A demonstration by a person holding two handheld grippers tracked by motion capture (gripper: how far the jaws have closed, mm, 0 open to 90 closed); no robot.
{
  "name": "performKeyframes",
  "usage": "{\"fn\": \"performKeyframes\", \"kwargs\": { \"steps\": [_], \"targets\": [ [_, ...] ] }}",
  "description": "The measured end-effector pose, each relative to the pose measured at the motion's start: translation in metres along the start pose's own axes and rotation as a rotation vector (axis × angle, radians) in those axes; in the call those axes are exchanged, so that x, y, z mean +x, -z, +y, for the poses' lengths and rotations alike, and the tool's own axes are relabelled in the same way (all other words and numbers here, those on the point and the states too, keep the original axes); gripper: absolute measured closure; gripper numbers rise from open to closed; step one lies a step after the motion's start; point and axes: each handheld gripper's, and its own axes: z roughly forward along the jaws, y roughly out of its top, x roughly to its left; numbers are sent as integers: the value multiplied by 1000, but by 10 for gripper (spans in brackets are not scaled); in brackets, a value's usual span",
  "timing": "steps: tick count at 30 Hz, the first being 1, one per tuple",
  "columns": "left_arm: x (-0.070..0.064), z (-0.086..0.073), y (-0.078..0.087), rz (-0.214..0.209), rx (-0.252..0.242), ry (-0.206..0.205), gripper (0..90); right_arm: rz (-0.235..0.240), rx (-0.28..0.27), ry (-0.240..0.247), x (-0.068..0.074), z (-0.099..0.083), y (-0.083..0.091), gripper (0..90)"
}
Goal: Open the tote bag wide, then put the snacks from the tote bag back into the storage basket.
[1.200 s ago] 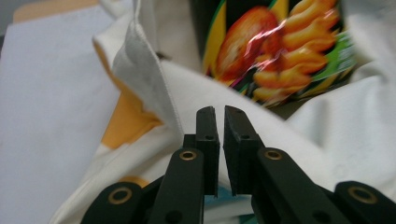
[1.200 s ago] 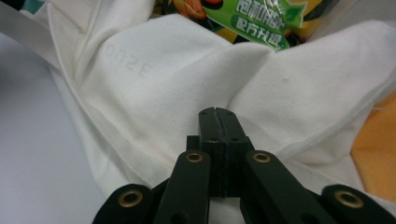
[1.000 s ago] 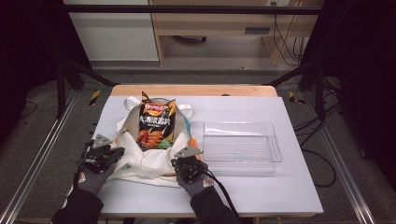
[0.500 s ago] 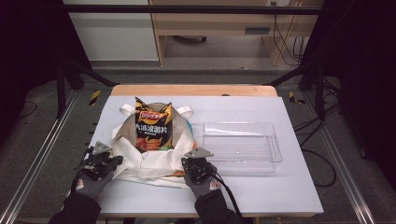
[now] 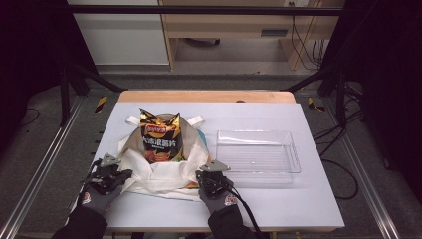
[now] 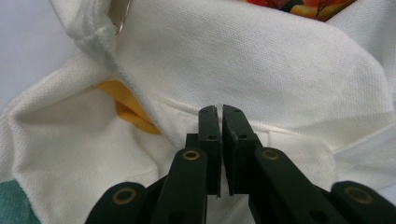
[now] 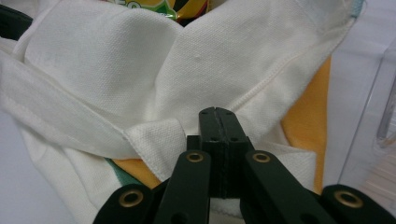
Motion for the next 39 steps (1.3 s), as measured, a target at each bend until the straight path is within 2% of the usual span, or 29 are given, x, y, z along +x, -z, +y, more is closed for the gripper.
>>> {"fn": "performKeyframes", "kwargs": {
  "steps": [15, 19, 26, 30, 31, 35, 39],
  "targets": [
    [-5, 1, -2, 39, 0, -47, 860, 0, -16, 4, 0, -1, -3, 900],
    [-3, 3, 5, 24, -48, -36, 825, 9, -29, 16, -2, 1, 0, 900],
    [-3, 6, 22, -5, -176, -9, 780, 14, -69, 29, 2, 8, 7, 846],
    [-4, 8, 29, -16, -209, -9, 758, 22, -91, 37, 2, 15, 12, 817],
    [-6, 9, 32, -22, -236, 2, 752, 26, -98, 39, 3, 16, 13, 812],
    [-7, 12, 37, -26, -260, 7, 727, 30, -118, 51, 5, 22, 17, 784],
    [-7, 15, 41, -30, -282, 16, 692, 37, -148, 65, 8, 29, 23, 719]
  ]
}}
